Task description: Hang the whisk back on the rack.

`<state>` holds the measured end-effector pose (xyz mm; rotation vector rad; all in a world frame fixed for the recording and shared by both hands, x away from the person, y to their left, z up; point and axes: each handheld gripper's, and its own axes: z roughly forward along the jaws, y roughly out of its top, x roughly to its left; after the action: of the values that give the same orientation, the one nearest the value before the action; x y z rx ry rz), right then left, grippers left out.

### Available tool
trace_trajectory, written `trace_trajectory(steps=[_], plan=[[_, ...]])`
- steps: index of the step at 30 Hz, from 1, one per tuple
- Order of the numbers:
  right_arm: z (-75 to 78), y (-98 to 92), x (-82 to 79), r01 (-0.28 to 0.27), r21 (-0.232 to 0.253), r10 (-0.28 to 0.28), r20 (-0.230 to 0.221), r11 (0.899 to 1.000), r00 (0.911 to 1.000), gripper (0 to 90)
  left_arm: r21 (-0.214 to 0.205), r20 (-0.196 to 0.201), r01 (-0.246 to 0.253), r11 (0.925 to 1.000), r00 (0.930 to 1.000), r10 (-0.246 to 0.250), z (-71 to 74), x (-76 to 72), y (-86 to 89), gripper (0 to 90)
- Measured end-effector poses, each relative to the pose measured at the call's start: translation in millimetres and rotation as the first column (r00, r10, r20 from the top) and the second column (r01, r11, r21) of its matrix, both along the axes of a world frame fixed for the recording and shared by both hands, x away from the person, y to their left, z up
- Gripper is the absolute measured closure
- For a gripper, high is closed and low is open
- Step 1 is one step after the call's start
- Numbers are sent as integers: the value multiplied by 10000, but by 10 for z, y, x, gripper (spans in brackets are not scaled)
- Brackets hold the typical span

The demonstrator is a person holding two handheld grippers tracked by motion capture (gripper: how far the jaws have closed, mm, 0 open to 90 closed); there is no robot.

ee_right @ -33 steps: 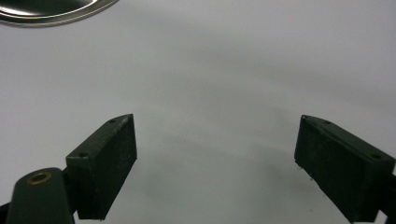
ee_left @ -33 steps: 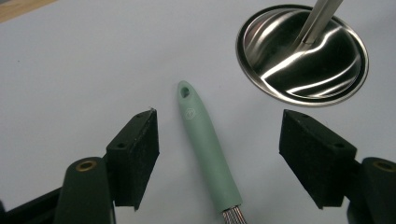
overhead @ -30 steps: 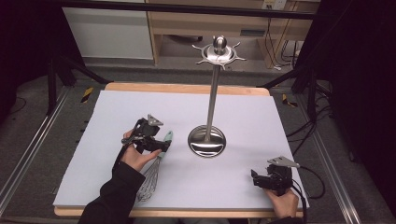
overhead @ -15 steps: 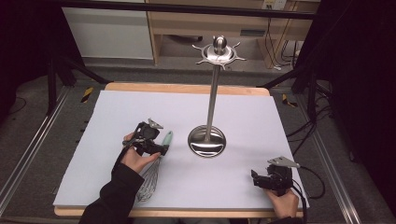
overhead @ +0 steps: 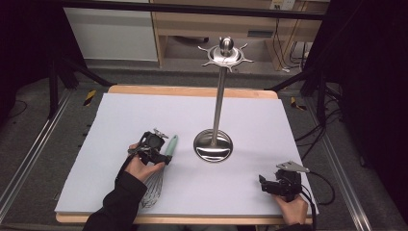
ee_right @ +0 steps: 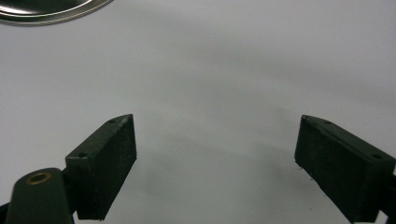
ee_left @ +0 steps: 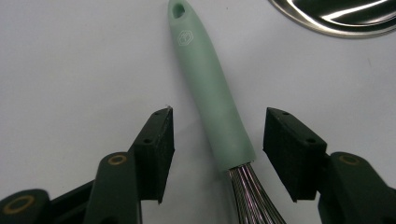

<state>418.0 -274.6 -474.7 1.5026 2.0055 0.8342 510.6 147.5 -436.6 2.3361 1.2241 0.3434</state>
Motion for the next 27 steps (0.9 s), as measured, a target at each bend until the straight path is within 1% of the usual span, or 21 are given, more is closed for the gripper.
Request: trace_trajectory(steps=[6, 8, 10, 16, 19, 22, 27], plan=[[3, 2, -10, -10, 22, 10, 10, 10000, 10000, 132, 120, -349, 85, 9999, 9994, -81, -51, -11, -44, 482], [2, 5, -8, 3, 52, -3, -6, 10000, 10000, 132, 185, -457, 50, 9998, 9989, -41, -68, -9, -60, 508], [1, -1, -1, -33, 22, 33, -10, 10000, 10000, 132, 103, -598, -1, 9999, 9982, 7, -90, 3, -68, 524], [1, -3, -2, -9, 44, 9, -26, 10000, 10000, 132, 139, -830, -163, 9998, 9964, 174, -150, 22, -67, 587], [1, -2, 1, 7, 65, -7, -51, 10000, 10000, 132, 71, -841, -320, 9995, 9959, 325, -162, 27, -70, 615], [0, -1, 3, 14, 64, -14, -60, 10000, 10000, 132, 124, -859, -362, 9993, 9956, 371, -160, 29, -75, 622], [-1, -4, 7, -18, 84, 18, -56, 10000, 10000, 131, 47, -1023, -621, 9981, 9928, 622, -157, 44, -73, 636]])
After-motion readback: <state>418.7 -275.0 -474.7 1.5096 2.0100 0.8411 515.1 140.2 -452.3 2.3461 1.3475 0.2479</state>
